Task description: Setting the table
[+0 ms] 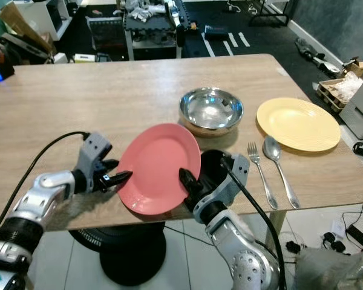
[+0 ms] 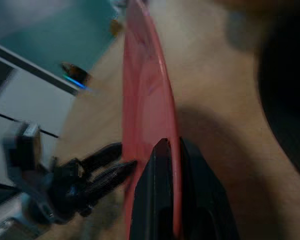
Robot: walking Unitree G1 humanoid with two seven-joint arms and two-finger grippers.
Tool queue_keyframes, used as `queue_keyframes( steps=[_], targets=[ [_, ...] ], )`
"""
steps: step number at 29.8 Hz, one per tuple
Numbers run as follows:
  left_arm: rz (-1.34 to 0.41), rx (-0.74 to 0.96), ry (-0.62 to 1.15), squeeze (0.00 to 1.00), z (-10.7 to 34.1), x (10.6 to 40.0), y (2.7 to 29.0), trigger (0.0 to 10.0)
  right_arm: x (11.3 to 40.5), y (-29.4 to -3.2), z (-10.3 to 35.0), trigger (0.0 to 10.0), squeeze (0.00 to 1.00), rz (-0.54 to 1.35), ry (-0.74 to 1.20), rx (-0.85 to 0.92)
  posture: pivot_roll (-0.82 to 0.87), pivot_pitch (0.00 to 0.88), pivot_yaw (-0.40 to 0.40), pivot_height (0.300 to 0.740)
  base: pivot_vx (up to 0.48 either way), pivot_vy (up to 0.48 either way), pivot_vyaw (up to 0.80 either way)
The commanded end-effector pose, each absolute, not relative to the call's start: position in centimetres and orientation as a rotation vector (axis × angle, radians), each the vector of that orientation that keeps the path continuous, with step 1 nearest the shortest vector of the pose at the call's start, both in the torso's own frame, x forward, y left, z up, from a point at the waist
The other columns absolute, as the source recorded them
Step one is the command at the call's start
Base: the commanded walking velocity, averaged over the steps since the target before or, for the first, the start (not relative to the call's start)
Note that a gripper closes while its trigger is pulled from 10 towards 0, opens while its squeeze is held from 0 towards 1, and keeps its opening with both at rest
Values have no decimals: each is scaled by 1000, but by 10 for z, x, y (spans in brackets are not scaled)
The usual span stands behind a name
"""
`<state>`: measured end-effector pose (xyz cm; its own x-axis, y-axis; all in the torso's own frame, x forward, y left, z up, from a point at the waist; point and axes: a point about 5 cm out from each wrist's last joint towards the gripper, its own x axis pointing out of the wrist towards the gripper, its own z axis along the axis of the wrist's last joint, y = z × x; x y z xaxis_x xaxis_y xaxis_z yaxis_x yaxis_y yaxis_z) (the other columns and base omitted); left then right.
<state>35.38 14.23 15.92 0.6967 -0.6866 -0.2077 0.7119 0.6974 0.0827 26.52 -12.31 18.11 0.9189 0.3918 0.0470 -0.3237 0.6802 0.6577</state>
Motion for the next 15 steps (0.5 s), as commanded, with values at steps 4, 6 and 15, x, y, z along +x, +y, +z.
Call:
queue_keyframes(
  steps=[4,6,15],
  targets=[
    [-883,51,-68,0,219,334,131,10000,254,-105,208,10000,0,608,-8,732,-110,101,140,740,0,0,0],
    [-875,-4,-149,0,244,325,135,10000,255,-107,218,10000,0,605,-72,706,-91,78,144,740,0,0,0],
    [-735,13,-250,0,274,304,159,10000,273,-138,249,10000,0,353,-311,556,-65,31,150,740,0,0,0]
  ],
)
